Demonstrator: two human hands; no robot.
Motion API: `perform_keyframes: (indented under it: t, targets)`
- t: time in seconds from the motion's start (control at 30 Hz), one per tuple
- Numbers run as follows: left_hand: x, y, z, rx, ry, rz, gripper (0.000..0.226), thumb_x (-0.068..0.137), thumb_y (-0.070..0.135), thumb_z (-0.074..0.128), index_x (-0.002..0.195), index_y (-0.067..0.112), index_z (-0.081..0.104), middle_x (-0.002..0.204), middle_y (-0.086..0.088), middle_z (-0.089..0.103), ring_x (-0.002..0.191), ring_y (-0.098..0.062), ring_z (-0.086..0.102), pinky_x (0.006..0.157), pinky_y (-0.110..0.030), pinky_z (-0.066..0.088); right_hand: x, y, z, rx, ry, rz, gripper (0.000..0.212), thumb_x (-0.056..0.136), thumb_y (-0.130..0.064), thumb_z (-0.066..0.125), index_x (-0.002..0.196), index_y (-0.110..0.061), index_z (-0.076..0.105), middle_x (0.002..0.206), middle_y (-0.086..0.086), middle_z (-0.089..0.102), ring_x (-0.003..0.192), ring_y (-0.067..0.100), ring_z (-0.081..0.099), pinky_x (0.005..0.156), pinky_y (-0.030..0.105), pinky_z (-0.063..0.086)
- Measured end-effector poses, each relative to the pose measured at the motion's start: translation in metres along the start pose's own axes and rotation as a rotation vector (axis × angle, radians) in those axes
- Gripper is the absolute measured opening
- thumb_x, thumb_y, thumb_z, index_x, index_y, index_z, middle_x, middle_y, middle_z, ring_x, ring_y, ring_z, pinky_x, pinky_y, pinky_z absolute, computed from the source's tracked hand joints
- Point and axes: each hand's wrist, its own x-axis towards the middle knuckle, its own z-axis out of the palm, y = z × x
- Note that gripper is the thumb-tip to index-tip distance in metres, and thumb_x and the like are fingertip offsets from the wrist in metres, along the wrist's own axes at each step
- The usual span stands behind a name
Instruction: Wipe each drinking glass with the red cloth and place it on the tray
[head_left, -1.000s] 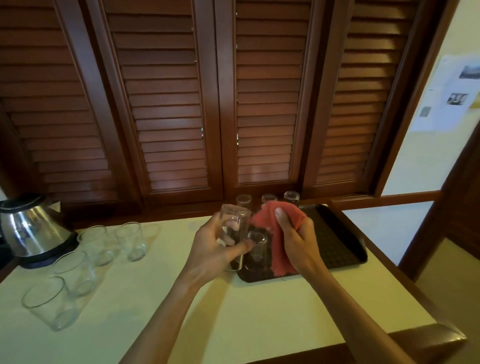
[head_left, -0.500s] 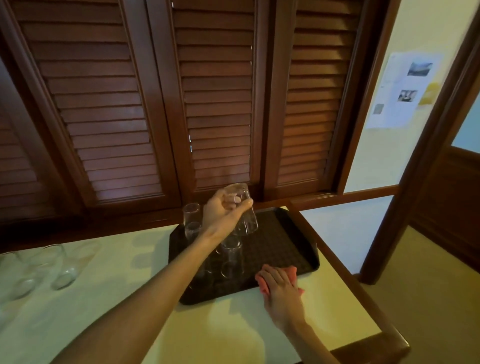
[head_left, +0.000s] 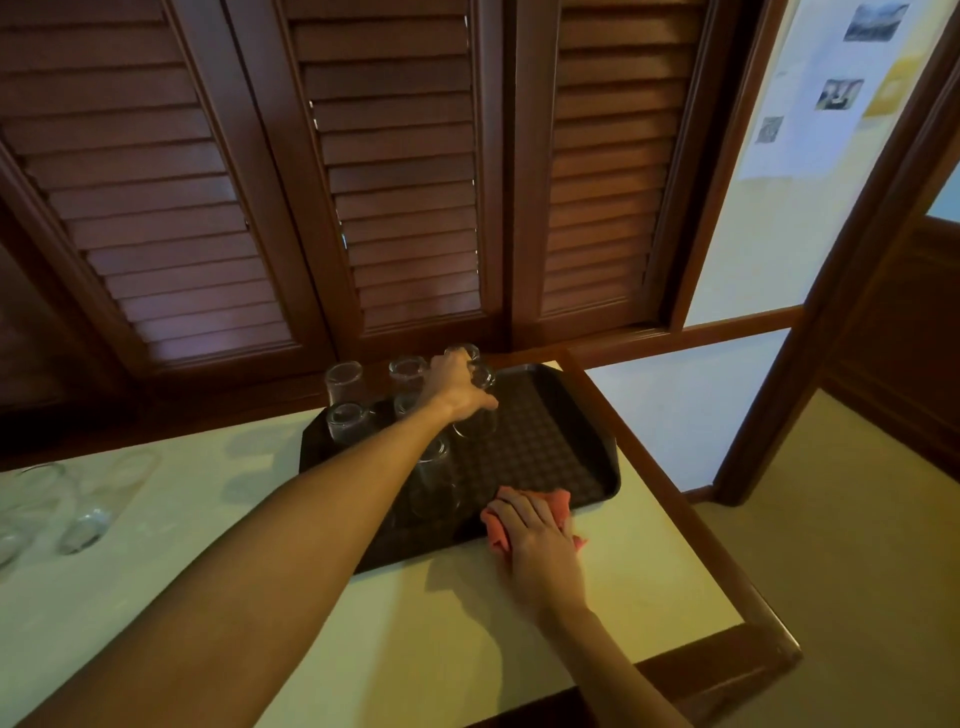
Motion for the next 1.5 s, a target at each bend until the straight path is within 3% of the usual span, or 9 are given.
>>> perform_keyframes:
  t: [0.1,0.27,0.37,0.53,0.9,1.1,1.17,1.3,1.5]
  targets:
    - [0.003,-0.001,0.008,0.034,0.000,-0.017,0.069,0.072,0.030,0.095,0.125,0.004,0.060,0.128,-0.014,0.064,0.117,-0.031,0.064,0.097,-0.042,0.057,0.001,0.000,0.001,0.001,-0.007,0.008,0.056,0.097,-0.052,0.023,0.148,-0.039,0.043,0.158,-0.014,0.037,0.151,0.012,0.023,0.125,0.036,0.005]
    - [0.004,0.000,0.013,0.077,-0.029,-0.033,0.077,0.074,0.032,0.094,0.135,0.005,0.055,0.139,-0.014,0.055,0.126,-0.035,0.058,0.103,-0.047,0.054,0.001,0.001,0.001,0.021,-0.005,0.000,0.066,0.092,-0.055,0.014,0.148,-0.039,0.044,0.158,-0.013,0.036,0.151,0.013,0.023,0.125,0.039,0.003]
    - [0.005,0.000,0.014,0.084,-0.036,-0.045,0.076,0.075,0.031,0.094,0.134,0.005,0.055,0.140,-0.015,0.054,0.127,-0.035,0.057,0.104,-0.047,0.053,0.002,0.001,0.002,0.020,0.007,0.002,0.061,0.095,-0.055,0.017,0.147,-0.040,0.044,0.158,-0.014,0.037,0.151,0.013,0.024,0.126,0.040,0.007]
    - [0.005,0.001,0.014,0.093,-0.045,-0.050,0.077,0.076,0.030,0.093,0.136,0.005,0.053,0.143,-0.015,0.051,0.130,-0.035,0.054,0.105,-0.047,0.052,0.000,0.000,0.000,0.046,0.053,-0.012,0.043,0.103,-0.043,0.046,0.146,-0.036,0.048,0.155,-0.011,0.042,0.149,0.015,0.030,0.125,0.040,0.008]
    - [0.002,0.002,0.017,0.064,-0.067,-0.066,0.078,0.079,0.029,0.090,0.141,0.003,0.051,0.147,-0.017,0.052,0.135,-0.036,0.053,0.106,-0.044,0.051,0.000,-0.002,0.003,0.030,0.134,-0.021,0.041,0.098,-0.040,0.055,0.139,-0.034,0.055,0.147,-0.009,0.053,0.143,0.018,0.042,0.118,0.037,0.004]
    - [-0.002,0.002,-0.002,-0.007,-0.054,-0.019,0.095,0.077,0.045,0.090,0.149,0.004,0.045,0.151,-0.016,0.050,0.139,-0.032,0.051,0.109,-0.042,0.048,0.002,-0.001,0.002,0.030,0.066,-0.027,0.047,0.103,-0.047,0.030,0.145,-0.036,0.047,0.155,-0.013,0.042,0.148,0.013,0.029,0.127,0.039,0.011]
    - [-0.007,-0.003,-0.021,-0.050,0.042,0.010,0.082,0.081,0.048,0.086,0.144,0.008,0.053,0.145,-0.012,0.057,0.132,-0.028,0.057,0.106,-0.041,0.051,0.001,-0.002,0.003,0.048,0.067,-0.005,0.047,0.103,-0.047,0.029,0.145,-0.036,0.047,0.154,-0.014,0.041,0.148,0.012,0.028,0.127,0.039,0.011]
    - [-0.029,-0.034,-0.074,-0.090,0.247,0.020,0.042,0.089,0.042,0.080,0.120,0.015,0.070,0.113,-0.001,0.075,0.109,-0.017,0.069,0.099,-0.036,0.054,-0.002,-0.004,0.007,-0.038,0.131,-0.015,0.040,0.096,-0.036,0.060,0.136,-0.033,0.056,0.140,-0.011,0.052,0.134,0.014,0.040,0.121,0.045,0.025]
    - [-0.085,-0.122,-0.144,-0.110,0.437,-0.062,0.011,0.092,0.030,0.078,0.098,0.022,0.074,0.079,0.014,0.066,0.092,-0.010,0.070,0.084,-0.026,0.050,-0.014,-0.029,0.010,-0.214,0.432,-0.083,0.052,0.058,-0.015,0.094,0.105,-0.021,0.070,0.100,-0.003,0.065,0.095,0.018,0.046,0.079,0.051,0.056]
